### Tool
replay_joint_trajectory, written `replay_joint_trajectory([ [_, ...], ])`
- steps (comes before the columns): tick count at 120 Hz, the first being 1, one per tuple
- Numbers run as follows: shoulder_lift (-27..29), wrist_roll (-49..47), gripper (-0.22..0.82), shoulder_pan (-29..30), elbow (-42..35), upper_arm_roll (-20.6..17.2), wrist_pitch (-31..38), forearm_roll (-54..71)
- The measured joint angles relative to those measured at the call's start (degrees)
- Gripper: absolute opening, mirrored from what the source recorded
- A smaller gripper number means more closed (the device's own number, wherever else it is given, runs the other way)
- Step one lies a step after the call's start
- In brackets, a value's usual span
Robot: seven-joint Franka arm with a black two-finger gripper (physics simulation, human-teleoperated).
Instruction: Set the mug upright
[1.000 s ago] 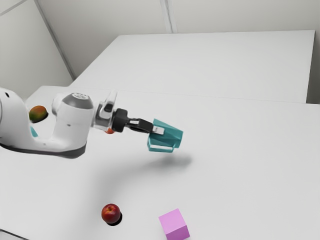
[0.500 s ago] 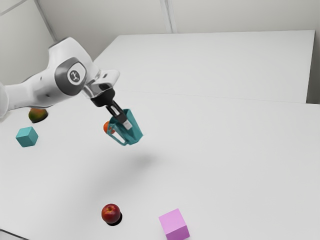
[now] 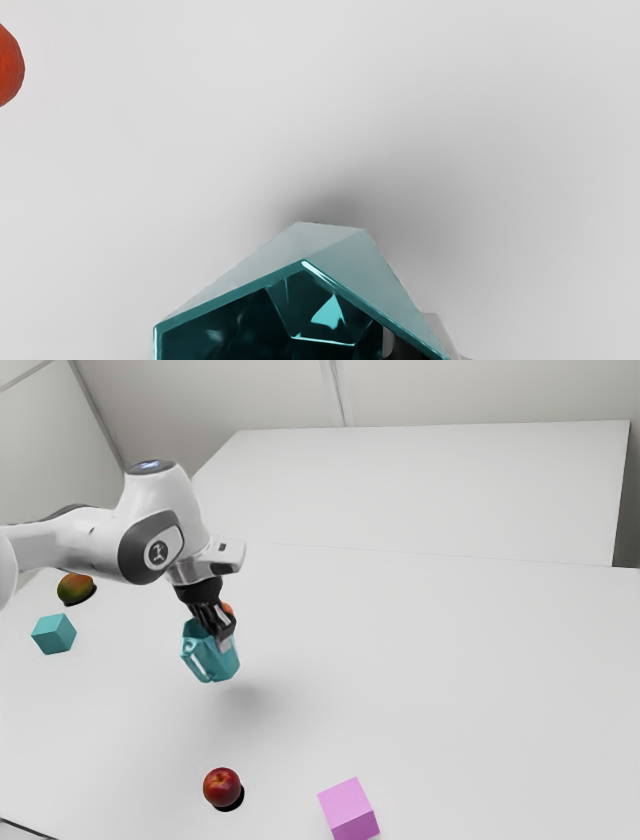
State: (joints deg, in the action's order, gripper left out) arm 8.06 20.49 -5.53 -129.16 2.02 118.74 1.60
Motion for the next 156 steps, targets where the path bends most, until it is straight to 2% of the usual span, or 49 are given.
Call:
replay_joint_trajectory([
  [67,-1.00,-16.36,-0.18,0.01,-6.00,-0.12,11.89,6.12],
  [156,-5.37,-25.27,-0.18,-0.08,-5.95,-0.09,15.15,6.35],
])
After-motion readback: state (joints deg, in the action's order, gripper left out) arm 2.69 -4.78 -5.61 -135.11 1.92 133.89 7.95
